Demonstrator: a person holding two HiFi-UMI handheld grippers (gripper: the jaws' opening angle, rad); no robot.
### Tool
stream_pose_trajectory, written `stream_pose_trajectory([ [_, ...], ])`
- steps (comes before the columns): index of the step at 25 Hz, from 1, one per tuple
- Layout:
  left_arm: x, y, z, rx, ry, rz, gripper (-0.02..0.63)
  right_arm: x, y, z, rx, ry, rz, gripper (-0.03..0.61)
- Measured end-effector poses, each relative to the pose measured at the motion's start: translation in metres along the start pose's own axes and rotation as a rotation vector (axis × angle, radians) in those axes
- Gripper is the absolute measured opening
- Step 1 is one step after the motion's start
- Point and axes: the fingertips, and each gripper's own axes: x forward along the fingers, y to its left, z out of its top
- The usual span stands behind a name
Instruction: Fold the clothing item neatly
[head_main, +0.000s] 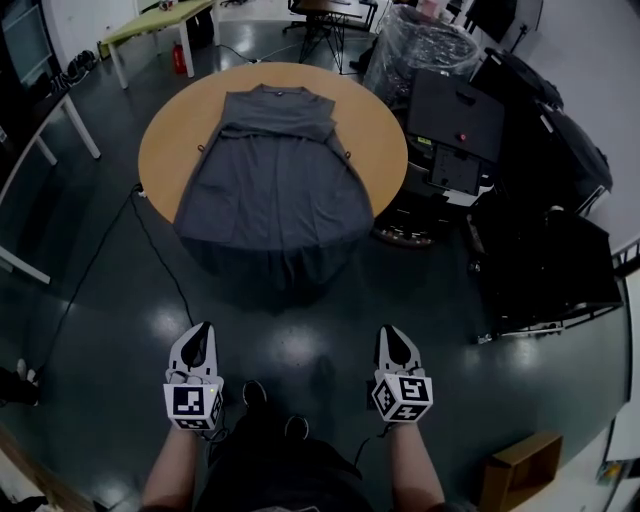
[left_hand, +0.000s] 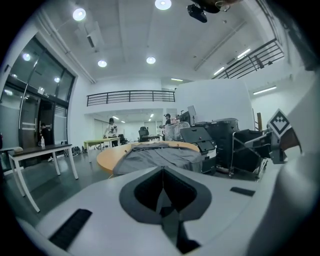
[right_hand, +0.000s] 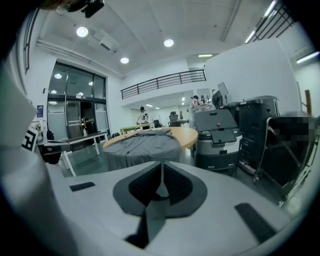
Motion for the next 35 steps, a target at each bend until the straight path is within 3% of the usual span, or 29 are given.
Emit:
stream_pose_trajectory([
  [5, 0.037, 0.015, -0.027, -0.025, 0.014, -0.038, 0.012, 0.042, -0.011, -0.022, 0.005, 0.066, -0.006, 0.032],
  [7, 0.058, 0.031, -0.043, -0.029, 0.035, -0.067, 0.053, 0.061, -0.02, -0.029, 0.014, 0.07, -0.039, 0.063],
  [12, 0.114, 0.074, -0.086, 0.031, 0.09, -0.078, 0.145, 0.117, -0.041, -0.052, 0.013, 0.09, -0.089, 0.069],
  [18, 0.178, 0.128, -0.142, -0.011, 0.125, -0.029, 0.254, 0.203, -0.035, -0.1, -0.026, 0.177, -0.011, 0.138],
  [24, 0.24, 0.16, -0.192, 0.008, 0.178, -0.057, 0.366, 0.28, -0.058, -0.129, -0.035, 0.201, 0.031, 0.181],
  [30, 0.286, 0.165, -0.21, -0.005, 0.159, -0.142, 0.397, 0.328, -0.074, -0.146, -0.126, 0.217, 0.102, 0.242],
  [35, 0.319, 0.155, -0.208, 0.114, 0.156, -0.236, 0.396, 0.356, -0.069, -0.144, -0.189, 0.22, 0.152, 0.249],
])
